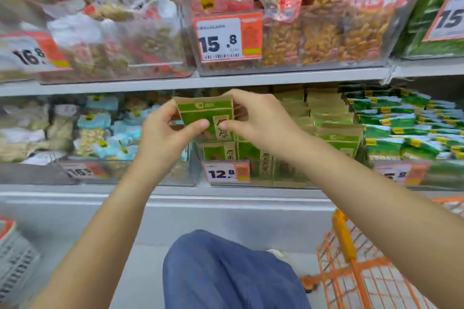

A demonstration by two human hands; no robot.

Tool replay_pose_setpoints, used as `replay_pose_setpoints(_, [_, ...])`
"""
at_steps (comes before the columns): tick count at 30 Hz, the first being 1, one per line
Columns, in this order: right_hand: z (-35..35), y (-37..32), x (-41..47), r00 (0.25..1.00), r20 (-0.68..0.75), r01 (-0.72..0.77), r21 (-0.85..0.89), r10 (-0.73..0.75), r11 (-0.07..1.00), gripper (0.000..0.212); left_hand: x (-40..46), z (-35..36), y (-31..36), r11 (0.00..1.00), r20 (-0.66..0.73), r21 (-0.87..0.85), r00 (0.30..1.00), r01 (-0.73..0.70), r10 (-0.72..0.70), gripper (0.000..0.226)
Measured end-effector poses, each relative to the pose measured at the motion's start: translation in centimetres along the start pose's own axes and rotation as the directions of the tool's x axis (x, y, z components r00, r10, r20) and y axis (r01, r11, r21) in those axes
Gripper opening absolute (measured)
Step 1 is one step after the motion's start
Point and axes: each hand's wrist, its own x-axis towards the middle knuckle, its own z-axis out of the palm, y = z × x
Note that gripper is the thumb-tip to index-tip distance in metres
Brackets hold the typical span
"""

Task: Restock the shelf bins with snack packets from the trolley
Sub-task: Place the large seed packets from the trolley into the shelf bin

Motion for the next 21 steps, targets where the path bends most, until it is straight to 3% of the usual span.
replay_pose_setpoints(8, [3.4, 2.9, -0.8, 0.992, 0.099, -0.062, -0.205, 0.083, 0.977, 0.033, -0.3, 1.2, -4.8, 0.991, 0.075, 0.052, 0.989, 0.124, -0.128, 0.028])
replay_pose_setpoints(12, [3.1, 2.7, -1.0, 0.999, -0.031, -0.033, -0.223, 0.027, 0.974, 0.029, -0.2, 0.7, -4.3, 0.987, 0.061, 0.159, 0.998, 0.025, -0.035, 0.044])
replay_pose_setpoints(14, [2.6, 2.4, -0.6, 0.998, -0.064, -0.012, -0.237, -0.003, 0.971, 0.031, 0.2, 0.4, -3.6, 0.974, 0.091, 0.223, 0.995, -0.046, 0.026, 0.041])
replay_pose_setpoints(21, [2.7, 2.9, 1.3, 0.998, 0.014, -0.056, -0.402, 0.068, 0.914, 0.04, 2.2, 1.0, -4.1, 0.871, 0.141, 0.49, 0.989, -0.03, -0.045, 0.022])
